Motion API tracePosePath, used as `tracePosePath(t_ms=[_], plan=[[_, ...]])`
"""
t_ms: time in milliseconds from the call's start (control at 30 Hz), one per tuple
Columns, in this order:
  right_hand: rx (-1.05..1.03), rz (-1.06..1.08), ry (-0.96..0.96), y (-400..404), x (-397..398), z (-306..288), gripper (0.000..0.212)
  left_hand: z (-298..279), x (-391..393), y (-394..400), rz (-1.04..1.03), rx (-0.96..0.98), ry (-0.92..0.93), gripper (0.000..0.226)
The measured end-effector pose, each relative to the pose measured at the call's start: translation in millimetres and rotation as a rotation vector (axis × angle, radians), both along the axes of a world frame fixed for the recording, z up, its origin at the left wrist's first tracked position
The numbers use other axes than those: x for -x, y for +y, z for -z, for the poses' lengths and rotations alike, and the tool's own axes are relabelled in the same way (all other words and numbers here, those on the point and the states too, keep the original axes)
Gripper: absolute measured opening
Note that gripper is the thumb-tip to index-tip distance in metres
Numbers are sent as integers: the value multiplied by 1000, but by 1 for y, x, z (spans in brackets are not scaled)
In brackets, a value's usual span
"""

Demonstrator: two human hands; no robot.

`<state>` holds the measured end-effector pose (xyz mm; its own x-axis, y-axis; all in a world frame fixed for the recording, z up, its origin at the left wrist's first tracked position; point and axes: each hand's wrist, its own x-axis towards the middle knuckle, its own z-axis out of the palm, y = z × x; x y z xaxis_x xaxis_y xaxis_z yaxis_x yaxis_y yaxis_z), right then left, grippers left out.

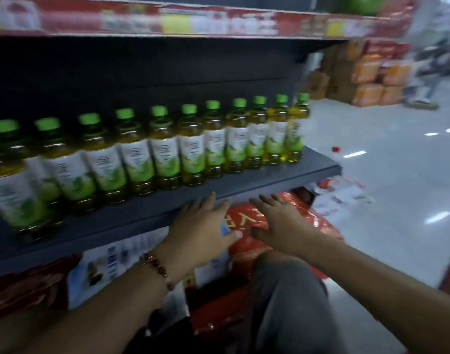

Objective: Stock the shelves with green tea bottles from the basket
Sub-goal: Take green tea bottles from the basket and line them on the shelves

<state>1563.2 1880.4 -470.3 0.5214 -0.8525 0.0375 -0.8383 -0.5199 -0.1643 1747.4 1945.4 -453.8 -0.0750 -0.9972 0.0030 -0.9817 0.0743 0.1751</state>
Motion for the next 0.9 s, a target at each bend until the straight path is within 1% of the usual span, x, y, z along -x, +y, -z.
tracePosePath(t_ms=[133,300,500,667,733,834,900], plan=[[-10,244,24,6,106,3,78,7,104,-31,221,59,-33,80],[-102,552,61,47,237,19,78,22,242,-42,516,-9,-48,75],[-240,869,70,107,355,63,78,53,366,-34,782,-106,-153,77],[-379,1007,75,129,410,105,80,82,431,-26,916,-125,-134,71],[-419,1040,61,131,421,123,80,101,444,-27,937,-157,-127,68],[-456,1076,30,129,437,156,72,122,456,-33,942,-211,-158,69],[-480,1114,19,125,446,177,71,129,461,-38,951,-210,-166,68]])
